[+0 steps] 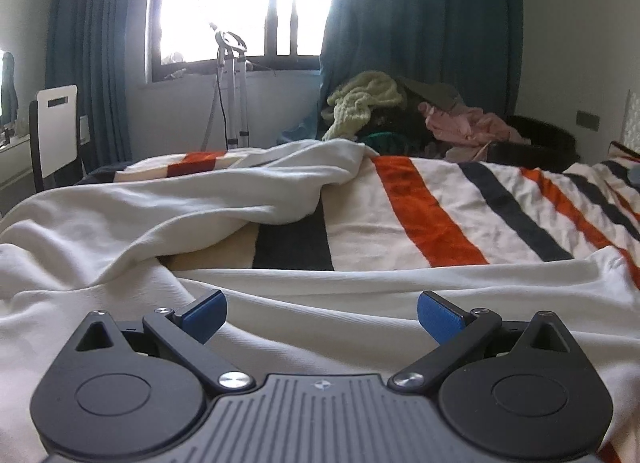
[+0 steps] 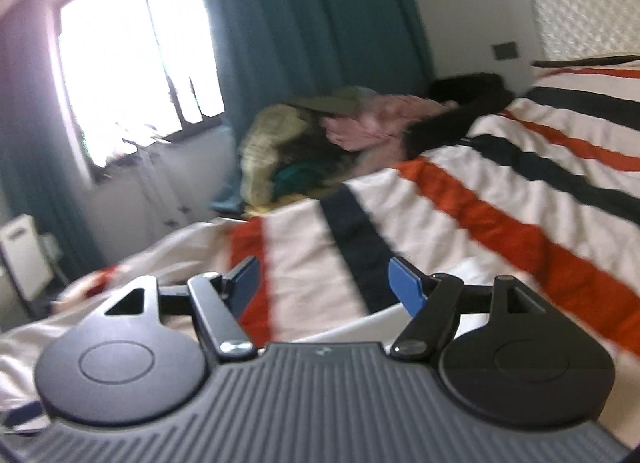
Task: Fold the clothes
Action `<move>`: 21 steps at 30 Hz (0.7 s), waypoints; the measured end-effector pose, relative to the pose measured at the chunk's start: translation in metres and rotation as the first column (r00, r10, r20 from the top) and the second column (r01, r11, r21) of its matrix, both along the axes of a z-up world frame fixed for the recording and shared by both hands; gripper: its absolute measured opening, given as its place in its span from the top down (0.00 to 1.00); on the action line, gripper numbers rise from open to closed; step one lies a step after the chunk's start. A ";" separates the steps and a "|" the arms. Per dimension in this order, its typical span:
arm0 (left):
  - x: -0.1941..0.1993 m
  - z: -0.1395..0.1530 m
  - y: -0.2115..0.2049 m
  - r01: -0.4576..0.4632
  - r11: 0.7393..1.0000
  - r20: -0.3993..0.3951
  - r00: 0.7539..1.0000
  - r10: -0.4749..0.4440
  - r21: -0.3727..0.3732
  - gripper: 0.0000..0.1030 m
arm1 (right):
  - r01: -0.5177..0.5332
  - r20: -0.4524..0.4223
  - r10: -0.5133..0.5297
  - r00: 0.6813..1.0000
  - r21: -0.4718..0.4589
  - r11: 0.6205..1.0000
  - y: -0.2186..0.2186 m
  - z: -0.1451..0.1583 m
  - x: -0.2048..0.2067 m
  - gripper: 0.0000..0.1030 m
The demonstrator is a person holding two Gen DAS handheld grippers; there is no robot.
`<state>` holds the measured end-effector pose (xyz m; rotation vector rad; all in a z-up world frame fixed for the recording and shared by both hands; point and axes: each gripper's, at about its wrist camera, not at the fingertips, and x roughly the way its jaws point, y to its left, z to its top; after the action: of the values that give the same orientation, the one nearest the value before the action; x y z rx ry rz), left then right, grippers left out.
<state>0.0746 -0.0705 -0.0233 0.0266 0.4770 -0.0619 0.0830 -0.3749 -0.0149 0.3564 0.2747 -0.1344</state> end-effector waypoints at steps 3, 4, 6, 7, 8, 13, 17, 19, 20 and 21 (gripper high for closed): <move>-0.013 0.006 0.004 -0.002 1.000 0.023 1.000 0.002 0.002 0.01 | -0.056 0.039 0.058 0.998 -0.054 0.997 0.039 -0.002 -0.021 0.29; -0.016 0.007 0.005 -0.006 1.000 0.030 1.000 0.006 0.002 0.01 | -0.073 0.041 0.076 0.996 -0.083 0.994 0.049 -0.004 -0.025 0.29; -0.021 0.009 0.006 -0.015 1.000 0.041 0.999 0.015 0.007 0.01 | -0.096 0.034 0.100 0.994 -0.117 0.989 0.063 -0.006 -0.029 0.29; -0.022 0.009 0.006 -0.019 1.000 0.046 0.999 0.019 0.012 0.01 | -0.102 0.027 0.106 0.994 -0.120 0.987 0.066 -0.006 -0.030 0.29; -0.024 0.009 0.006 -0.023 1.000 0.050 0.999 0.022 0.017 0.01 | -0.109 0.020 0.112 0.994 -0.123 0.986 0.070 -0.007 -0.031 0.29; -0.016 -0.001 0.000 -0.018 0.999 0.011 1.000 0.018 0.048 0.01 | -0.077 -0.023 0.075 0.997 -0.063 0.995 0.068 -0.016 -0.027 0.29; 0.011 -0.010 -0.014 0.028 0.995 -0.010 1.000 -0.027 0.092 0.01 | -0.010 -0.041 0.008 0.999 -0.056 0.998 0.062 -0.021 -0.024 0.29; 0.034 -0.015 -0.022 0.053 0.990 -0.019 0.999 -0.051 0.129 0.01 | 0.033 -0.048 -0.036 0.998 -0.057 0.998 0.059 -0.024 -0.022 0.29; 0.047 -0.017 -0.026 0.055 0.988 -0.018 0.998 -0.053 0.141 0.01 | 0.057 -0.052 -0.060 0.997 -0.058 0.997 0.057 -0.026 -0.021 0.29; 0.063 -0.019 -0.029 0.049 0.987 -0.014 0.999 -0.048 0.151 0.01 | 0.080 -0.054 -0.083 0.995 -0.059 0.995 0.055 -0.029 -0.019 0.29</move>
<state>0.1376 -0.0996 -0.0426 0.1873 0.4908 -0.0734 0.0640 -0.3204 -0.0434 0.3077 0.3119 -0.2323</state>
